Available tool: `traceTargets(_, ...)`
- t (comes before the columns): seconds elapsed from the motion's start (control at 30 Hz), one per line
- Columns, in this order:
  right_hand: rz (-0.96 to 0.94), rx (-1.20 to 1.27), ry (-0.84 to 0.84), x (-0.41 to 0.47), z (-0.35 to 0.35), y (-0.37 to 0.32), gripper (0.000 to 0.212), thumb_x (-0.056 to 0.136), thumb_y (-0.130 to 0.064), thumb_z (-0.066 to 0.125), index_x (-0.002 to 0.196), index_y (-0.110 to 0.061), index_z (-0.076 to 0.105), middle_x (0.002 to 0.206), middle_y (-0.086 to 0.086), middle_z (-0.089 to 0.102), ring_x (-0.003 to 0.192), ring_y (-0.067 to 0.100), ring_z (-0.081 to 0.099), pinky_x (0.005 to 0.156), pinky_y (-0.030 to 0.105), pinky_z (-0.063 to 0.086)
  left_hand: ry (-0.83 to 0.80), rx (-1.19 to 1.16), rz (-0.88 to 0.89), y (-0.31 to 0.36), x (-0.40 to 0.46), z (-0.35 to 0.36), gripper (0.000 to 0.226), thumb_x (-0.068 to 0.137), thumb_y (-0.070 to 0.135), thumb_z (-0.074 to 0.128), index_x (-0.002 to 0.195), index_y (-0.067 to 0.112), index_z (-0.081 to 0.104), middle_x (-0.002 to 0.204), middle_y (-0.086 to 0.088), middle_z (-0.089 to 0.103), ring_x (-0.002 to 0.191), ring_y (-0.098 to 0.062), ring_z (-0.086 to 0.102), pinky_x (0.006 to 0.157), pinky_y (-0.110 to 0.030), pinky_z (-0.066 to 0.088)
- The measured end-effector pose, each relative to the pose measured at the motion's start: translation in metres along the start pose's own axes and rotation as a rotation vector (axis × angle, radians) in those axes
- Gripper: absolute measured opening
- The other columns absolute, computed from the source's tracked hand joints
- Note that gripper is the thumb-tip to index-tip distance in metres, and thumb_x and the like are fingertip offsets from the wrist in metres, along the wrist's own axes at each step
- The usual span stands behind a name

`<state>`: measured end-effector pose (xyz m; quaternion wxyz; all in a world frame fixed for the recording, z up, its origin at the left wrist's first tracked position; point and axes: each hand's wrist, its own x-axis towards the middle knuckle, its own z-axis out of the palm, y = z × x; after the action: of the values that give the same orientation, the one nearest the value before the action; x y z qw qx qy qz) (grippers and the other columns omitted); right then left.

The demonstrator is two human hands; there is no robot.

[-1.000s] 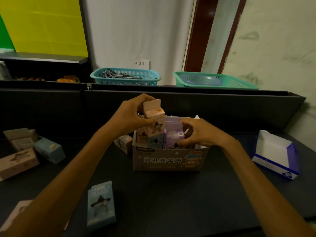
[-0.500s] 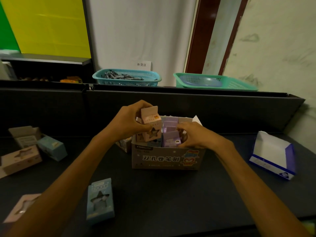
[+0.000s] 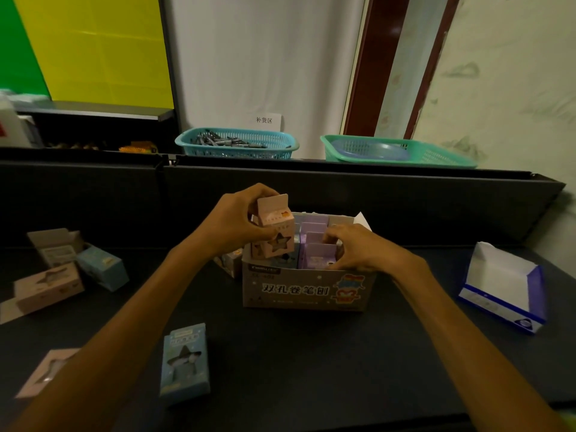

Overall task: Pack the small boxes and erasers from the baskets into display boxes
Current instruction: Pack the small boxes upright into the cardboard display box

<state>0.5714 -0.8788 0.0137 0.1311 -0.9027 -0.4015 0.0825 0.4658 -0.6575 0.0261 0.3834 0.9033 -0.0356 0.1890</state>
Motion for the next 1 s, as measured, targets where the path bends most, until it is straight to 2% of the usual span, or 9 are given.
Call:
traceTargets(0.17, -0.023, 0.010, 0.008, -0.001, -0.004, 0.002, 0.050, 0.079, -0.035, 0.074, 0.123, -0.022, 0.053, 0.124, -0.003, 0.055, 0.104, 0.009, 0.054, 0.087, 0.026, 0.049, -0.022, 0.035, -0.017, 0.001, 0.002, -0.002, 0.053, 0.074, 0.014, 0.075, 0.118, 0.030, 0.049, 0.112, 0.011, 0.058, 0.099, -0.003, 0.058, 0.073, -0.020, 0.055)
traceTargets(0.27, -0.043, 0.031, 0.106, -0.002, -0.011, 0.003, 0.041, 0.081, -0.042, 0.070, 0.115, -0.027, 0.054, 0.117, -0.007, 0.054, 0.098, 0.006, 0.054, 0.082, 0.025, 0.049, -0.019, 0.062, -0.022, 0.000, 0.004, -0.003, 0.053, 0.074, 0.015, 0.075, 0.118, 0.029, 0.049, 0.115, 0.007, 0.059, 0.102, -0.006, 0.059, 0.076, -0.024, 0.056)
traceTargets(0.4, -0.042, -0.042, 0.229, 0.005, -0.012, 0.002, 0.035, 0.084, -0.044, 0.064, 0.114, -0.031, 0.052, 0.119, -0.009, 0.053, 0.103, 0.007, 0.051, 0.086, 0.030, 0.047, -0.018, 0.129, -0.021, 0.002, 0.010, -0.005, 0.054, 0.074, 0.017, 0.076, 0.119, 0.027, 0.050, 0.116, 0.004, 0.060, 0.103, -0.009, 0.059, 0.076, -0.024, 0.055)
traceTargets(0.57, -0.076, -0.087, 0.254, 0.018, -0.006, -0.008, 0.038, 0.086, -0.040, 0.063, 0.120, -0.027, 0.051, 0.122, -0.005, 0.052, 0.111, 0.013, 0.048, 0.089, 0.031, 0.042, -0.047, 0.215, -0.030, 0.004, 0.016, -0.010, 0.052, 0.074, 0.018, 0.075, 0.120, 0.023, 0.049, 0.114, 0.004, 0.058, 0.097, -0.005, 0.055, 0.066, -0.014, 0.048)
traceTargets(0.67, -0.081, -0.053, 0.256, 0.024, 0.001, -0.006, 0.036, 0.087, -0.039, 0.062, 0.119, -0.025, 0.051, 0.122, -0.002, 0.052, 0.112, 0.015, 0.047, 0.095, 0.037, 0.043, -0.070, 0.250, -0.032, 0.003, 0.018, -0.012, 0.053, 0.075, 0.019, 0.075, 0.121, 0.023, 0.048, 0.116, 0.002, 0.057, 0.098, -0.008, 0.055, 0.068, -0.017, 0.050)
traceTargets(0.8, -0.078, -0.004, 0.250, 0.027, 0.003, -0.001, 0.038, 0.088, -0.038, 0.061, 0.122, -0.025, 0.050, 0.123, -0.001, 0.052, 0.113, 0.015, 0.047, 0.097, 0.039, 0.043, -0.085, 0.308, -0.046, 0.002, 0.022, -0.013, 0.057, 0.074, 0.019, 0.076, 0.123, 0.026, 0.048, 0.117, 0.002, 0.056, 0.103, -0.013, 0.056, 0.076, -0.025, 0.053)
traceTargets(1.0, -0.110, -0.036, 0.250, 0.041, -0.002, -0.010, 0.042, 0.088, -0.038, 0.061, 0.126, -0.026, 0.050, 0.128, -0.003, 0.052, 0.117, 0.017, 0.046, 0.098, 0.040, 0.042, -0.082, 0.302, -0.043, 0.006, 0.022, -0.019, 0.057, 0.073, 0.022, 0.076, 0.122, 0.027, 0.049, 0.114, 0.006, 0.055, 0.100, -0.010, 0.056, 0.074, -0.023, 0.053)
